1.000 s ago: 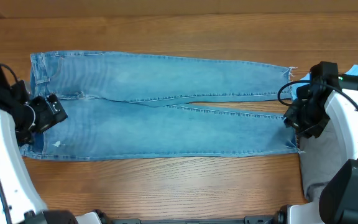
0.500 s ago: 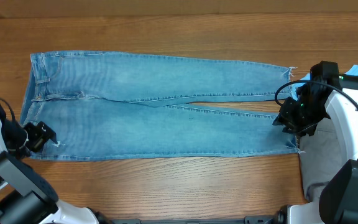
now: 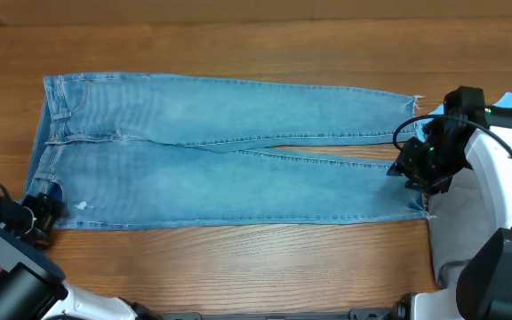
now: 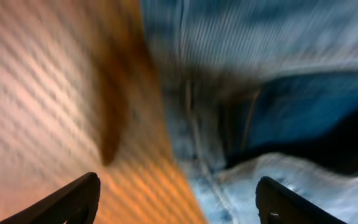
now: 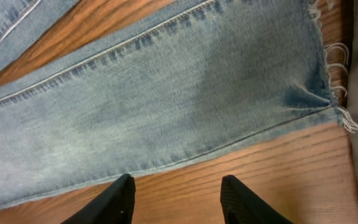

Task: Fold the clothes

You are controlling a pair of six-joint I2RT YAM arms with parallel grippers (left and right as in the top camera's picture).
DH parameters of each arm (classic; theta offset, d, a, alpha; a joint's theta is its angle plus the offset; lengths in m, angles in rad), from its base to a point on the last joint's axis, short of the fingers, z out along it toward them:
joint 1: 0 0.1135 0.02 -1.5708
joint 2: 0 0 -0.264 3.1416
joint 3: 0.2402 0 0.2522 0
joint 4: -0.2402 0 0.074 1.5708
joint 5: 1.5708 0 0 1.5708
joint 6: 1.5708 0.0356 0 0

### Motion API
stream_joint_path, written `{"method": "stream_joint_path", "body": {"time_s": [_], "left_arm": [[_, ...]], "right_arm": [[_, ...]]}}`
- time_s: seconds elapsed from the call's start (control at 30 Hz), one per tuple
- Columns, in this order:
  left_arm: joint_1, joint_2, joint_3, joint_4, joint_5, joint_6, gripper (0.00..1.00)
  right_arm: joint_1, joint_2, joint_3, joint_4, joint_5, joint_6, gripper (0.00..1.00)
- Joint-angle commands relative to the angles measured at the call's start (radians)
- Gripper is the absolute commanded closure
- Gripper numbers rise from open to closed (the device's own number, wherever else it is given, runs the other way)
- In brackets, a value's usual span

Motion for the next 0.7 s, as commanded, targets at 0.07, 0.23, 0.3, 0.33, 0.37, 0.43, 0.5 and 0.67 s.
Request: {"method": "stream_joint_path", "body": {"time_s": [0.07,0.23,0.3,0.33,0.37,0.43,0.5,0.67], "left_arm": [[0.014,0.008,-0.005,0.086,0.064,0.002,0.2],[0.015,0.01,-0.026,0.117,0.02,-0.01,0.42],[0.015,0.011,-0.048,0.135,-0.005,-0.034,0.47],[0.015,0.011,-0.062,0.154,-0.004,-0.039,0.47],[0.015,0.013,-0.077,0.176,-0.004,-0.04,0.47],[0.015,0.013,-0.105,0.223,-0.003,-0.04,0.47],[0.015,0.013,-0.124,0.263,0.011,-0.04,0.47],[0.018,0.013,-0.126,0.29,0.021,-0.04,0.57]], "right_arm": [[-0.003,-0.021,0.025,0.014,-0.008,-0.001,0.47],[-0.003,-0.021,0.025,0.026,-0.008,0.002,0.44],[-0.003,-0.021,0.025,0.026,-0.008,0.003,0.44],[-0.003,-0.021,0.025,0.027,-0.008,0.003,0.44],[-0.003,-0.021,0.025,0.029,-0.008,0.002,0.44],[-0.003,-0.021,0.025,0.031,-0.005,0.003,0.43],[-0.003,-0.021,0.025,0.03,-0.005,0.002,0.41],[-0.003,-0.021,0.023,0.037,0.032,0.064,0.38]]}}
